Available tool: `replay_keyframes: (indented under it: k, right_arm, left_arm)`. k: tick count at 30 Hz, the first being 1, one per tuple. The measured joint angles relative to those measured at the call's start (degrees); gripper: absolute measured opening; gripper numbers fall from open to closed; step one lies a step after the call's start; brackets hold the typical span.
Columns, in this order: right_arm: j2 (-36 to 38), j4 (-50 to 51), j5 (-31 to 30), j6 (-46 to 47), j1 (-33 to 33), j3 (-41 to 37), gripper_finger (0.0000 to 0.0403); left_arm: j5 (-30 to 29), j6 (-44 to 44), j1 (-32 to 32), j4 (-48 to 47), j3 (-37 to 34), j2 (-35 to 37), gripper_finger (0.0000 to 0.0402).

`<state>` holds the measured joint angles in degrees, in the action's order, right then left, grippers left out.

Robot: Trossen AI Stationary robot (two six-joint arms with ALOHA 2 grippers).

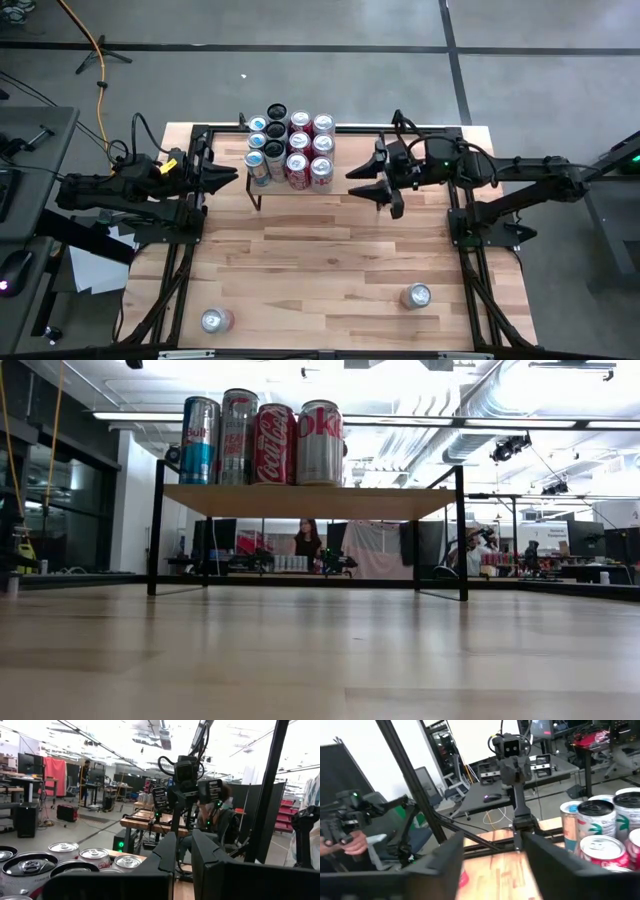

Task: Place canned beverage on shelf
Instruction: Put the right pink-white soda can on the shelf

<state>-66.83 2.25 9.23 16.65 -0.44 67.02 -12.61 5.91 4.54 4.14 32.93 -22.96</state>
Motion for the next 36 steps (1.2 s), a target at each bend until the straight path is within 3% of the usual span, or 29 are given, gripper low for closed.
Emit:
replay_keyframes:
  k: [4,7,10,14,16,21,24,27,36]
  right_arm:
    - [0.0,-0.43,0.34,1.24,0.66,-0.01,0.0269]
    - [0.0,-0.41,0.81,1.52,1.37,-0.01,0.0325]
    - [0.0,-0.38,1.0,1.31,1.78,0.0,0.0354]
    - [0.44,1.14,2.07,3.12,1.75,0.8,0.0363]
    - [0.46,7.15,2.64,4.37,2.57,3.77,0.0363]
    - [-2.05,42.6,-1.91,7.17,9.53,15.79,0.0364]
    - [-5.16,60.27,-4.42,16.82,15.25,20.93,0.0364]
    - [-7.85,71.37,-4.48,30.54,21.52,21.76,0.0364]
    - [-13.36,75.34,-4.28,68.39,35.11,13.47,0.0364]
  left_arm:
    - [-0.14,-0.04,0.0,-0.02,0.0,0.0,0.0001]
    - [-1.49,-0.01,0.0,-0.02,0.0,0.0,0.0001]
    - [-2.55,-0.04,0.0,-0.05,0.0,0.0,0.0001]
    - [-3.16,-0.04,0.0,-0.09,0.0,0.0,0.0001]
    - [-3.16,-0.01,0.0,-0.11,0.0,0.0,0.0001]
    - [-3.16,-0.02,0.0,-0.13,0.0,0.0,0.0001]
    - [-3.16,-0.02,0.0,-0.13,0.0,0.0,0.0001]
    - [-3.16,-0.03,0.0,-0.3,0.0,0.0,0.0001]
    - [-3.16,-0.07,0.0,-0.31,0.0,-0.01,0.0]
